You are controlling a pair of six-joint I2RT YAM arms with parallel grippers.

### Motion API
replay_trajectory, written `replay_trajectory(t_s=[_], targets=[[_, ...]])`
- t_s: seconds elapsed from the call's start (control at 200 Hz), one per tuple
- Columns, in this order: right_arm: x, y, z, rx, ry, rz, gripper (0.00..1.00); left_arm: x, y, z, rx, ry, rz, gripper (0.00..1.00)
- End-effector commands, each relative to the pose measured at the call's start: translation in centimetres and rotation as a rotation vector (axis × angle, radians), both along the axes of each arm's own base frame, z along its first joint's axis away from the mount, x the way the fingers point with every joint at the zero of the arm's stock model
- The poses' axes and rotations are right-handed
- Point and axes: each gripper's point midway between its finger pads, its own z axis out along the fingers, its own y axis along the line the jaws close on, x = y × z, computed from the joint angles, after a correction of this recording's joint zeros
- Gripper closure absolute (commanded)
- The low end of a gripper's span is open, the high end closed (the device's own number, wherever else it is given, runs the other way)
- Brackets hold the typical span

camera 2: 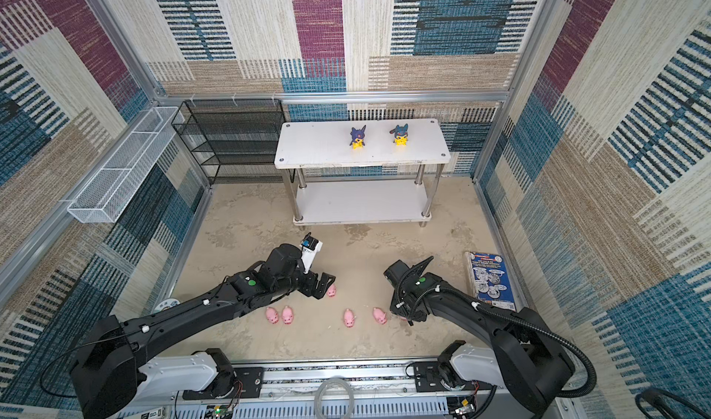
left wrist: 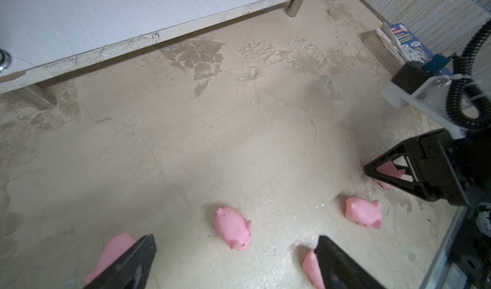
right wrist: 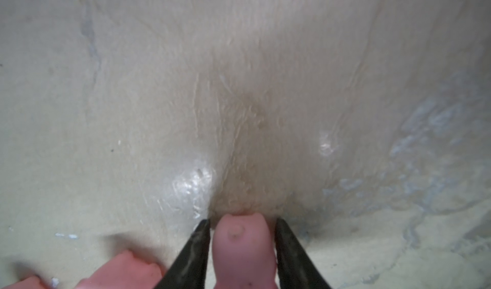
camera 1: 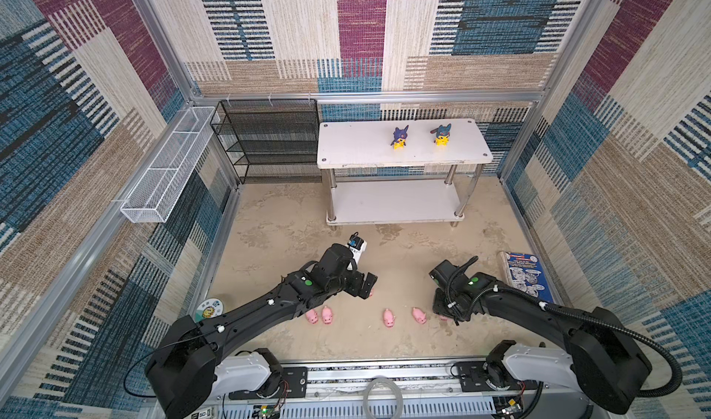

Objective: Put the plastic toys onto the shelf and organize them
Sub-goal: 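Close the right gripper on a pink pig and lift it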

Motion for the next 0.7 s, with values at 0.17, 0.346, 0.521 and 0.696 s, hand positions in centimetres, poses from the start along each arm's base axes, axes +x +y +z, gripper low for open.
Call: replay_trajectory(t_s=[0.17,0.346,0.521,0.696], targets=[[5.2,2.3,2.0,-0.020,-0.130,0.083,0.63,0.2,0.8,0.9,0.019,-0.045,0.013,0.00],[10.1,4.4,3.1,-0.073,-0.212,0.166,0.63,0.0,1.5,1.1,0.012,-0.057,0.033,0.00],[14.5,7.1,2.3,-0.099,-0.236,0.249,0.63,-0.3,2.0,0.8,0.018,-0.045,0.048,0.00],[16.9,8.7,1.8,-0.096,-0.245,0.291,0.59,-0.6,2.7,1.3,0.012,-0.053,0.070,0.00]])
